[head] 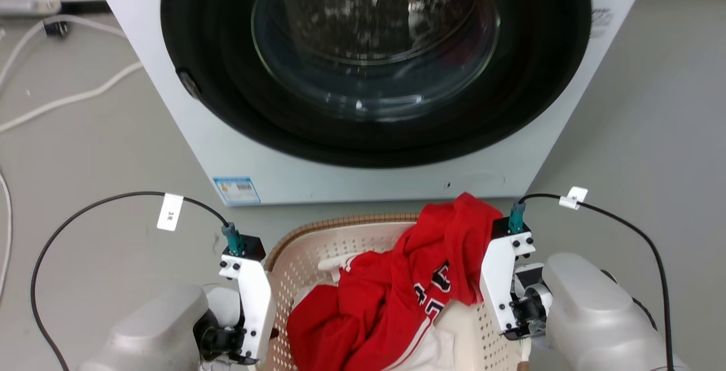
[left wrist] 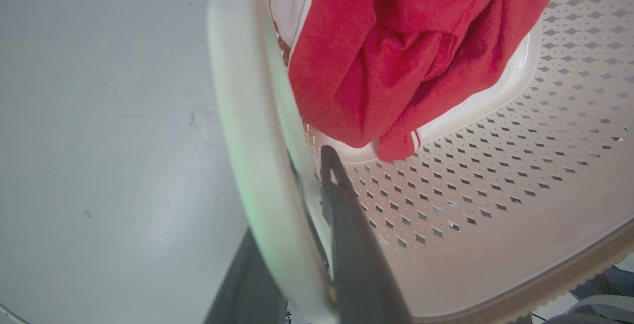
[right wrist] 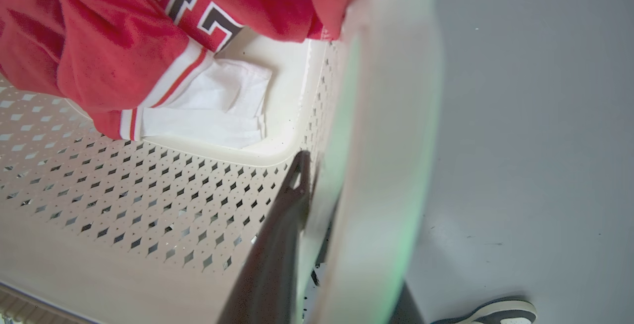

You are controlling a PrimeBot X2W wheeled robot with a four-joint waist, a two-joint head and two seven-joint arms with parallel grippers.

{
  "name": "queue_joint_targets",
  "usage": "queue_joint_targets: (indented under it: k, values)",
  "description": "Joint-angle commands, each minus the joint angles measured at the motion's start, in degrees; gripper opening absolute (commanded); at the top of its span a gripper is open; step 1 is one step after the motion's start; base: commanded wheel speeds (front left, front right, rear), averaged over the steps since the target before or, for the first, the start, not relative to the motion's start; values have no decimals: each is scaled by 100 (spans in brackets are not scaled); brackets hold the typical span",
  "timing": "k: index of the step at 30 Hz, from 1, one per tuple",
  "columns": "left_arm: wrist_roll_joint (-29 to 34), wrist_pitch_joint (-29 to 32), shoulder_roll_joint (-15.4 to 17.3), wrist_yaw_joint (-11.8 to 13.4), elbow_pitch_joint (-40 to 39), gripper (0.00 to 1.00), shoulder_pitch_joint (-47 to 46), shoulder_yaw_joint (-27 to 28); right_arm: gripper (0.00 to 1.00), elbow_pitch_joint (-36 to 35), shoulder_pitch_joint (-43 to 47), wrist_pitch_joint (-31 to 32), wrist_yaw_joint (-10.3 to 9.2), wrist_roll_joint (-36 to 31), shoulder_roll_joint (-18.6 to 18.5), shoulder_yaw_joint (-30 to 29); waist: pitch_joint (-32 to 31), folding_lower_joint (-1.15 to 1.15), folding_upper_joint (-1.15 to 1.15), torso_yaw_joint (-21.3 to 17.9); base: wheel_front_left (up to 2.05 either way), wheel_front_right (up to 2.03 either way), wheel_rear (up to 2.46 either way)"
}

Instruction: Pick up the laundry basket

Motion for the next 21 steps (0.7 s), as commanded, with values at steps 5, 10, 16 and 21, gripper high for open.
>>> queue_joint_targets:
  k: [5,10,16,21]
  values:
    - [-129,417,111,-24,-63,0,247,-64,0,-17,147,273,16,186,-42,110,-652,2,0,-75,0,0,0]
    - [-281,727,165,-24,-78,0,374,-71,0,-82,167,579,16,378,-46,199,-896,2,0,-102,0,0,0]
    - [-442,1069,183,-24,-140,0,479,-80,0,-107,210,781,16,567,-45,288,-1096,2,0,-117,0,0,0]
    - [-487,1228,199,-24,-172,0,509,-85,0,-140,212,909,16,734,-44,326,-1179,2,0,-117,0,0,0]
